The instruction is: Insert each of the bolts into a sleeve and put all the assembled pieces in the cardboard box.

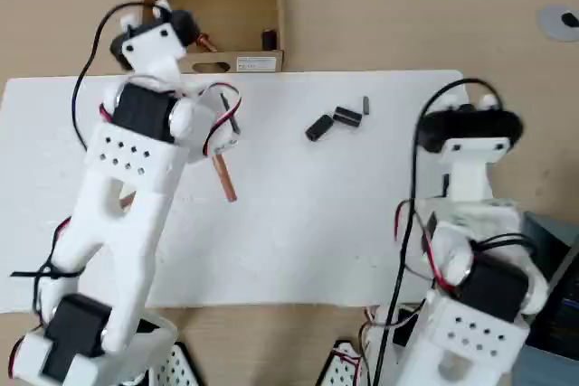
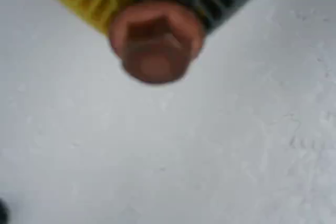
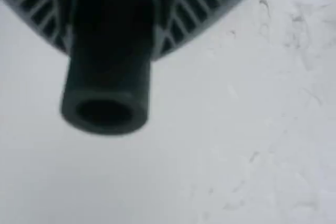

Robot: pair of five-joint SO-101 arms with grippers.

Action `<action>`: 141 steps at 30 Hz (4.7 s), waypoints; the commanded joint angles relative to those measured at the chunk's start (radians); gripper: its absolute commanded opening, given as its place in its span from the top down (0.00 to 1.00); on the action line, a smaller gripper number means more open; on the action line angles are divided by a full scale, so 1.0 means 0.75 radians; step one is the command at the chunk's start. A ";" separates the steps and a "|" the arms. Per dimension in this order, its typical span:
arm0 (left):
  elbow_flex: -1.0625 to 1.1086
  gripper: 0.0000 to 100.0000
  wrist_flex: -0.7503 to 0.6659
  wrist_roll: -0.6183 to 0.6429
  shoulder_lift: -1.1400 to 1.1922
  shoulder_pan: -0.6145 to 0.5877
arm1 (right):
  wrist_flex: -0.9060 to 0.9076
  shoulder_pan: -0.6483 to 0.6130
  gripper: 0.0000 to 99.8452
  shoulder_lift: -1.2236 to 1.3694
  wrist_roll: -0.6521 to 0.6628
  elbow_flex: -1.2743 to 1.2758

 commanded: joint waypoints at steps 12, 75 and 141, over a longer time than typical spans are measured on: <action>0.847 1.00 -0.532 -0.008 -0.619 0.004 | -0.213 -0.310 0.99 -0.427 -0.063 0.388; 1.600 1.00 -1.166 -0.115 -2.090 0.225 | -0.687 -1.456 0.99 -0.997 -0.213 0.844; 1.653 1.00 -0.788 -0.172 -2.092 0.303 | -0.722 -1.529 0.99 -0.997 -0.147 0.744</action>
